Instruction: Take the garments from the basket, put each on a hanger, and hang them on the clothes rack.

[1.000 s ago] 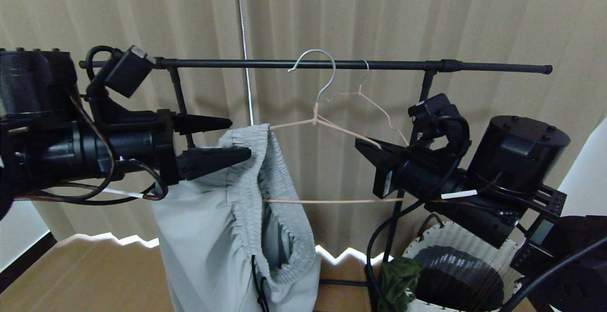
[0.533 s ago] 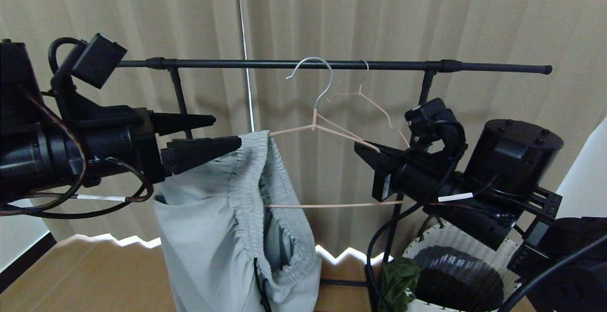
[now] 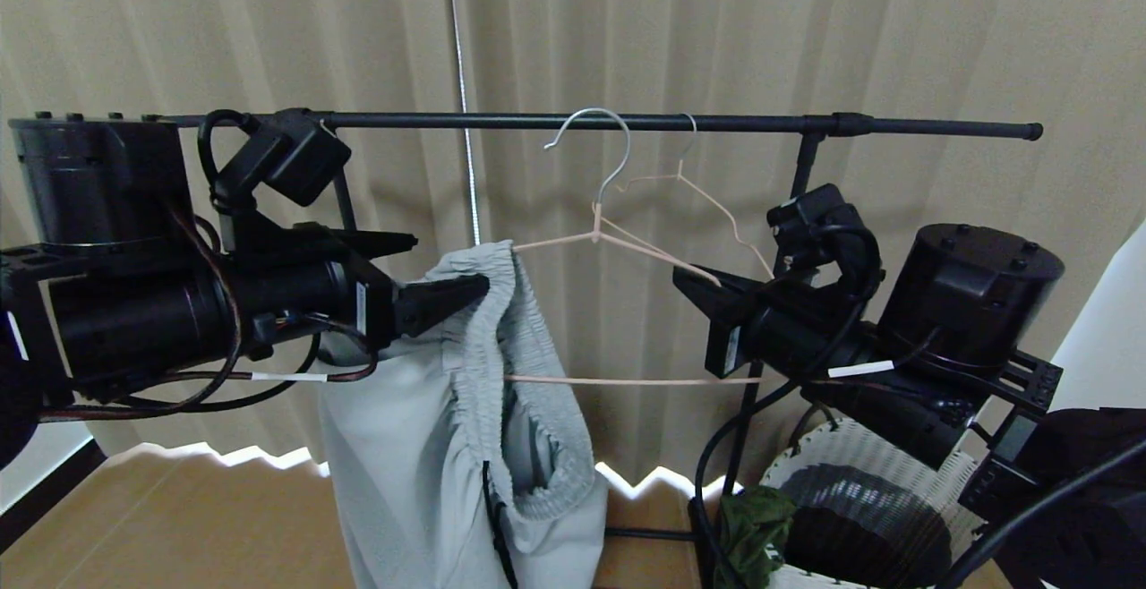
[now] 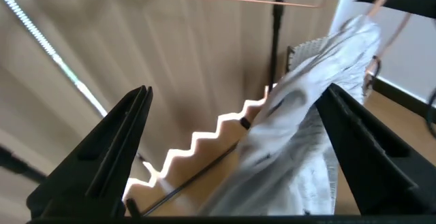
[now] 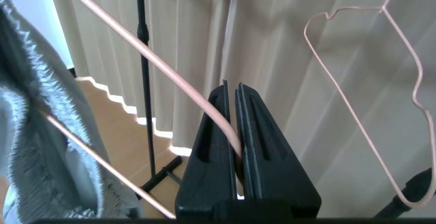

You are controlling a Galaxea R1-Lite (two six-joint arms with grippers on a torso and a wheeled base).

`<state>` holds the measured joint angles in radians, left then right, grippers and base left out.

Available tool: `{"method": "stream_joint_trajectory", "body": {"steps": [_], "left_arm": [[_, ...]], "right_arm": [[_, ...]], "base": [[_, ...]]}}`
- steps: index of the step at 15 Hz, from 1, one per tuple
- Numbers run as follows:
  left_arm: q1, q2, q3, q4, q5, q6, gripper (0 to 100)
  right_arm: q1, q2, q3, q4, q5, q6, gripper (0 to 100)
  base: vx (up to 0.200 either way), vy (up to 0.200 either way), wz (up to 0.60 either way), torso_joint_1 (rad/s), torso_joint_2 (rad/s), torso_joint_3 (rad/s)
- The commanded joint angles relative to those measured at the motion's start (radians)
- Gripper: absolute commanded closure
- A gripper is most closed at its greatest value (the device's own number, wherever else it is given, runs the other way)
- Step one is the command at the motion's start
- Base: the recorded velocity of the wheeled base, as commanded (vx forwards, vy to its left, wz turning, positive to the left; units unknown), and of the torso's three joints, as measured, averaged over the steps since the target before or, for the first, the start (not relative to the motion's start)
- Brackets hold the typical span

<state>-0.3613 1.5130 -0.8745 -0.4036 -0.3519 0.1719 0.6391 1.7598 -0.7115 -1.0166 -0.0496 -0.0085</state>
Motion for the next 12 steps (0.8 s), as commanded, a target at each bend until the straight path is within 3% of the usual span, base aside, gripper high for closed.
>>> {"method": "stream_joint_trajectory", "body": {"steps": [1, 2, 3, 4, 6, 12], "left_arm": [[-0.024, 0.001, -0.006, 0.0, -0.002, 0.014, 0], [-0.022, 0.015, -0.009, -0.001, -0.002, 0.037, 0], [-0.004, 0.041, -0.009, -0.003, -0.009, 0.11, 0], [0.044, 0.064, -0.006, -0.003, -0.068, 0.213, 0], [0.105, 0.093, -0.018, -0.001, -0.203, 0.324, 0], [0.077, 0.119, -0.018, 0.0, -0.217, 0.342, 0]], "right_arm": [[0.001, 0.0, 0.001, 0.0, 0.0, -0.001, 100], [0.001, -0.003, 0.003, 0.0, 0.002, -0.001, 100], [0.001, -0.01, 0.003, 0.001, 0.002, -0.001, 100], [0.001, -0.011, 0.001, 0.003, 0.004, -0.002, 100], [0.001, -0.011, 0.003, 0.003, 0.008, -0.002, 100], [0.002, -0.01, 0.001, -0.002, 0.03, -0.002, 100]], "base": [[0.0, 0.0, 0.0, 0.0, 0.0, 0.0], [0.0, 0.0, 0.0, 0.0, 0.0, 0.0], [0.0, 0.0, 0.0, 0.0, 0.0, 0.0], [0.0, 0.0, 0.0, 0.0, 0.0, 0.0], [0.0, 0.0, 0.0, 0.0, 0.0, 0.0], [0.0, 0.0, 0.0, 0.0, 0.0, 0.0]]}}
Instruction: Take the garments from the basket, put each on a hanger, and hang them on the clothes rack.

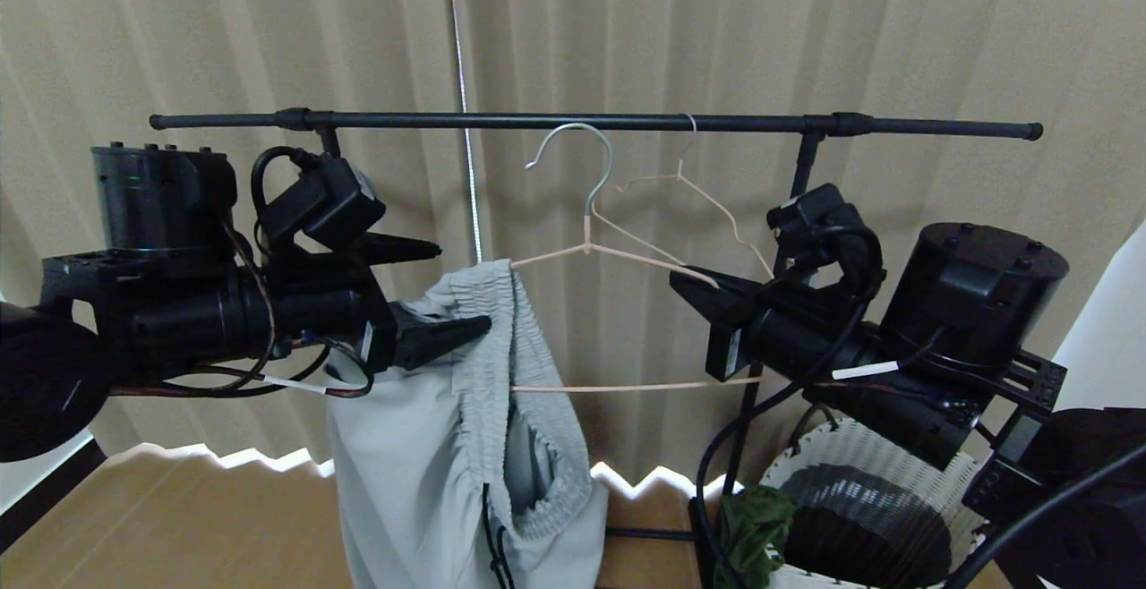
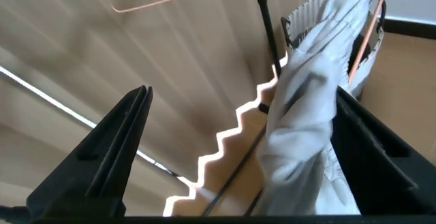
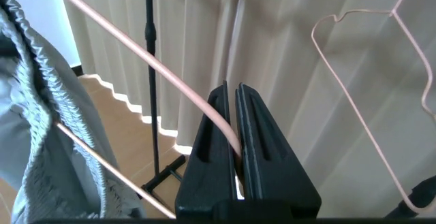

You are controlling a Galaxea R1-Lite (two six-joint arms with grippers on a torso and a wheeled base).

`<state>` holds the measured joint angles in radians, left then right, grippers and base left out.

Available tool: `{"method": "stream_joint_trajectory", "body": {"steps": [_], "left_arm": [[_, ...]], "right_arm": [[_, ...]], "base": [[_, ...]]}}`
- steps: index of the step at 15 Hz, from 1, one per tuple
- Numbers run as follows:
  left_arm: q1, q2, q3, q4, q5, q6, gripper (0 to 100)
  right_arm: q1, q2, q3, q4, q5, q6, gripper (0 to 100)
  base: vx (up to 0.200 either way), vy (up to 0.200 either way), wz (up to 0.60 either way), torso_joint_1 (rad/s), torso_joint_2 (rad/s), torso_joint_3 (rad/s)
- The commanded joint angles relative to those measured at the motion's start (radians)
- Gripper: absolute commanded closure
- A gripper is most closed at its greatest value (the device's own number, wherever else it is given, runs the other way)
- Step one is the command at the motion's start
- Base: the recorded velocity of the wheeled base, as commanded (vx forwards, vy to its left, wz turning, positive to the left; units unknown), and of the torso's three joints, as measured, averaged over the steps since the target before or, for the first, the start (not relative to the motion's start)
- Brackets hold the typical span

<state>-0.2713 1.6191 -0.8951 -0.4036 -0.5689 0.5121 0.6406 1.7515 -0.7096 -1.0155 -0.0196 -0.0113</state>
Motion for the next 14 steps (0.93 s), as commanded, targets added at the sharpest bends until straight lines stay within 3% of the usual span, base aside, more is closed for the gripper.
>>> {"method": "stream_joint_trajectory", "body": {"steps": [1, 2, 10, 13, 14], "left_arm": [[-0.019, 0.013, 0.005, 0.0, -0.002, 0.002, 0], [-0.026, 0.013, 0.008, 0.0, -0.002, 0.002, 100], [-0.032, 0.005, 0.033, -0.007, -0.028, 0.005, 100], [-0.031, 0.011, 0.099, -0.159, -0.026, -0.004, 100], [-0.031, 0.015, 0.108, -0.192, -0.026, -0.006, 100]], "right_arm": [[0.001, 0.0, -0.002, -0.005, 0.003, 0.001, 100], [0.002, 0.0, -0.001, -0.005, 0.012, 0.001, 100], [0.007, -0.001, -0.002, -0.006, 0.017, 0.002, 100], [0.007, -0.003, -0.001, -0.001, 0.017, 0.001, 100], [0.007, -0.003, -0.001, -0.001, 0.017, 0.001, 0]], "base": [[0.0, 0.0, 0.0, 0.0, 0.0, 0.0], [0.0, 0.0, 0.0, 0.0, 0.0, 0.0], [0.0, 0.0, 0.0, 0.0, 0.0, 0.0], [0.0, 0.0, 0.0, 0.0, 0.0, 0.0], [0.0, 0.0, 0.0, 0.0, 0.0, 0.0]]}}
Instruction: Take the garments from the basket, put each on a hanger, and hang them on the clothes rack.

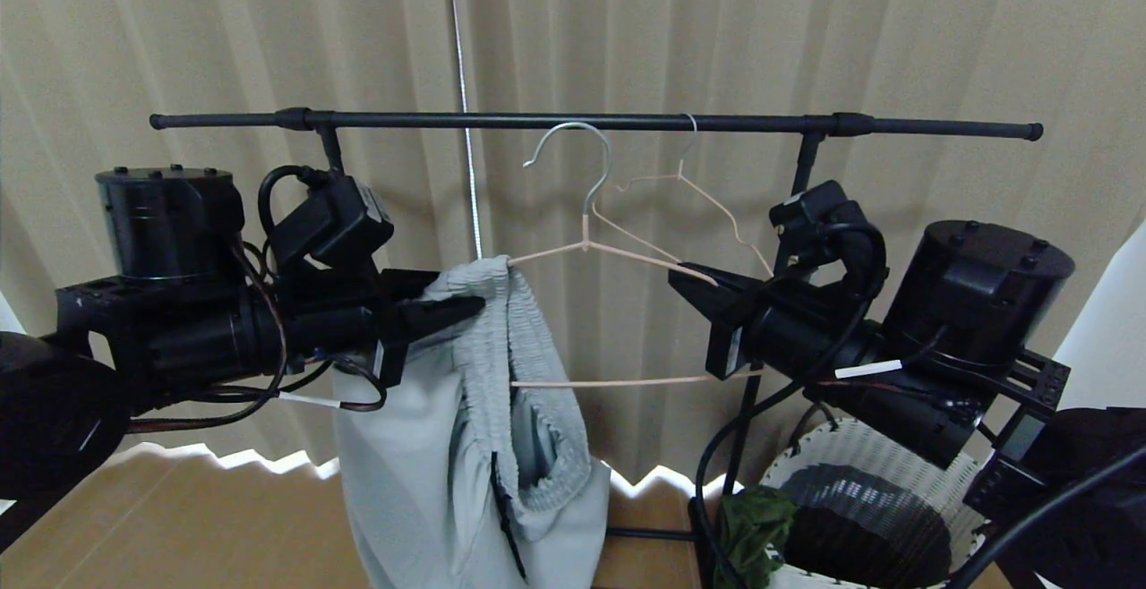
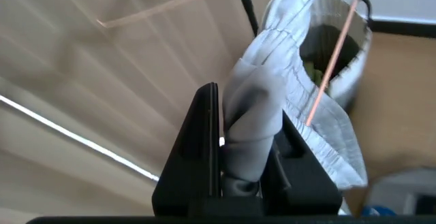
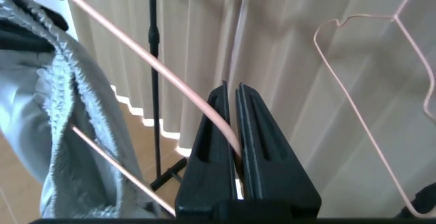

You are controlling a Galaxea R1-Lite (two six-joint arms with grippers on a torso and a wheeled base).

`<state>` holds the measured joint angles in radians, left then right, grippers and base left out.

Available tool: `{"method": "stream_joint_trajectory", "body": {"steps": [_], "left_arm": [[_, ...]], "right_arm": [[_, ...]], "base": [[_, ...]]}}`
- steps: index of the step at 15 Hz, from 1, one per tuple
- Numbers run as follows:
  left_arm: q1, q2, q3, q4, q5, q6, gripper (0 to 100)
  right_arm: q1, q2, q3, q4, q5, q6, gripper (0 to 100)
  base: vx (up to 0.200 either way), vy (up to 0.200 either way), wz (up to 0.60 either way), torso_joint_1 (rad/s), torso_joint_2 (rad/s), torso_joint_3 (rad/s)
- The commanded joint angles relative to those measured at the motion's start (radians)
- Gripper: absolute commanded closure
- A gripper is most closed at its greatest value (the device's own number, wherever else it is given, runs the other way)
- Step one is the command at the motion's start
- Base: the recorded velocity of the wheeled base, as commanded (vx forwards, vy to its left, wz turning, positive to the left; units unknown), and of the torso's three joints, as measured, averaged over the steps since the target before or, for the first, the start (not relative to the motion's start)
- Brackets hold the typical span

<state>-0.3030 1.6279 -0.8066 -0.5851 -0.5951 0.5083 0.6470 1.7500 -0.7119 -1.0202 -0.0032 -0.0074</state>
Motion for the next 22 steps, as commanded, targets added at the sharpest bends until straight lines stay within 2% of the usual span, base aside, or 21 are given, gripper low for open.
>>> {"method": "stream_joint_trajectory", "body": {"steps": [1, 5, 7, 8, 12, 15, 19, 22], "left_arm": [[0.004, 0.009, 0.027, -0.036, 0.001, -0.005, 100], [0.027, 0.007, 0.03, -0.036, 0.017, -0.017, 100], [0.036, 0.007, 0.029, -0.039, 0.067, -0.036, 100], [0.036, 0.004, 0.032, -0.039, 0.12, -0.059, 100], [0.028, -0.003, 0.032, -0.065, 0.176, -0.106, 100], [0.019, -0.031, 0.032, -0.09, 0.159, -0.177, 100], [0.002, -0.074, 0.014, -0.094, 0.014, -0.215, 100], [-0.05, -0.075, 0.004, -0.147, 0.011, -0.313, 100]], "right_arm": [[0.0, -0.001, 0.002, 0.003, 0.0, -0.003, 0], [-0.006, -0.01, -0.015, -0.006, -0.004, -0.005, 0], [-0.01, -0.029, -0.015, -0.004, -0.004, -0.008, 0], [-0.01, -0.04, -0.017, -0.004, -0.003, -0.011, 0], [-0.009, -0.03, 0.005, 0.002, -0.003, -0.011, 0], [0.008, -0.007, 0.037, 0.011, -0.001, -0.025, 0], [0.026, 0.088, 0.037, 0.006, -0.001, -0.025, 0], [0.026, 0.126, 0.035, -0.003, -0.001, -0.023, 0]], "base": [[0.0, 0.0, 0.0, 0.0, 0.0, 0.0], [0.0, 0.0, 0.0, 0.0, 0.0, 0.0], [0.0, 0.0, 0.0, 0.0, 0.0, 0.0], [0.0, 0.0, 0.0, 0.0, 0.0, 0.0], [0.0, 0.0, 0.0, 0.0, 0.0, 0.0], [0.0, 0.0, 0.0, 0.0, 0.0, 0.0], [0.0, 0.0, 0.0, 0.0, 0.0, 0.0], [0.0, 0.0, 0.0, 0.0, 0.0, 0.0]]}}
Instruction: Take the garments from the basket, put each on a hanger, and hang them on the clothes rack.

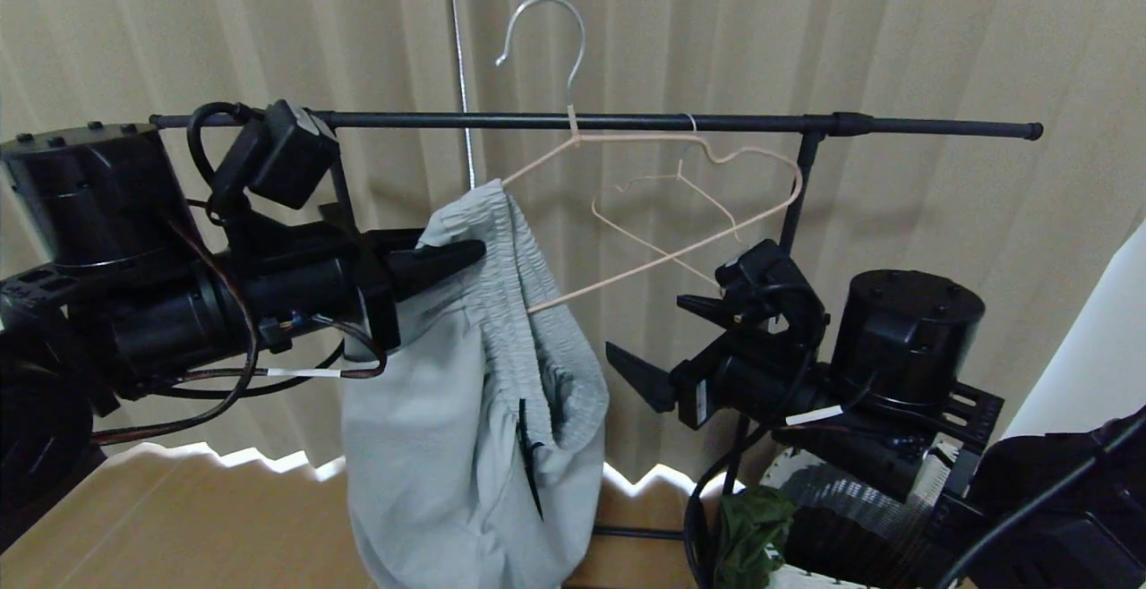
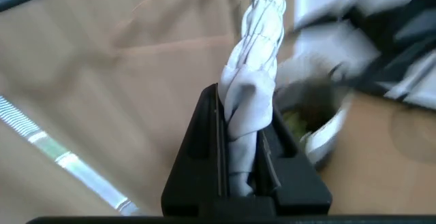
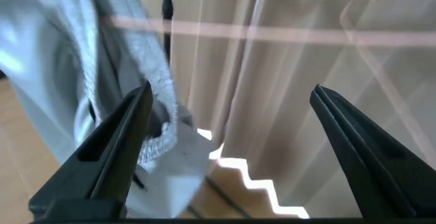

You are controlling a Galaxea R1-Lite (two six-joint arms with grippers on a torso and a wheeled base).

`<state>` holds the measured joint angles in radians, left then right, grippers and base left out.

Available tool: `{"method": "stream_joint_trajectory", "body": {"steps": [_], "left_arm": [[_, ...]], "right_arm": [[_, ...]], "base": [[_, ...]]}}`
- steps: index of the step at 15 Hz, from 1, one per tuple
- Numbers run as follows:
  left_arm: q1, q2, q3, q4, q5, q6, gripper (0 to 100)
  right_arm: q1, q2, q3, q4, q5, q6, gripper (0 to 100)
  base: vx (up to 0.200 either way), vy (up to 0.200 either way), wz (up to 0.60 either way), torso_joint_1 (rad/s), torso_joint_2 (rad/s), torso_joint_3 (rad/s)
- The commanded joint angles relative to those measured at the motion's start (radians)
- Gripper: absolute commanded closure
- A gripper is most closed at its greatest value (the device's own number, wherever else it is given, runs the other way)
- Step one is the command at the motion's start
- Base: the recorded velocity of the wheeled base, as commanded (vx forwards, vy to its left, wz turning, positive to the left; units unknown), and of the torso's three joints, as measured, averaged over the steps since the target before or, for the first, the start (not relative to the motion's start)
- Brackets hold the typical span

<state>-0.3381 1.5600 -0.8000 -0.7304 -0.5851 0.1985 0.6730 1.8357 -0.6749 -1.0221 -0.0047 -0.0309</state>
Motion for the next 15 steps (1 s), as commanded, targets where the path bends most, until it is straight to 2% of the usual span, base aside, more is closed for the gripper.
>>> {"method": "stream_joint_trajectory", "body": {"steps": [1, 3, 9, 10, 15], "left_arm": [[-0.033, -0.006, 0.001, -0.053, 0.001, -0.028, 100], [-0.053, -0.008, 0.004, -0.08, -0.001, -0.051, 100], [-0.055, -0.017, 0.012, -0.08, -0.001, -0.051, 100], [-0.055, -0.018, 0.01, -0.081, -0.001, -0.051, 100], [-0.056, -0.02, 0.013, -0.124, -0.001, -0.077, 100]], "right_arm": [[0.0, 0.045, 0.0, -0.001, -0.001, 0.0, 0], [0.0, 0.062, 0.006, -0.004, -0.005, 0.002, 0], [-0.013, 0.054, 0.04, -0.018, -0.009, 0.003, 0], [-0.016, 0.054, 0.074, -0.052, -0.009, 0.0, 100], [-0.032, 0.06, 0.127, -0.088, -0.009, 0.002, 100]], "base": [[0.0, 0.0, 0.0, 0.0, 0.0, 0.0], [0.0, 0.0, 0.0, 0.0, 0.0, 0.0], [0.0, 0.0, 0.0, 0.0, 0.0, 0.0], [0.0, 0.0, 0.0, 0.0, 0.0, 0.0], [0.0, 0.0, 0.0, 0.0, 0.0, 0.0]]}}
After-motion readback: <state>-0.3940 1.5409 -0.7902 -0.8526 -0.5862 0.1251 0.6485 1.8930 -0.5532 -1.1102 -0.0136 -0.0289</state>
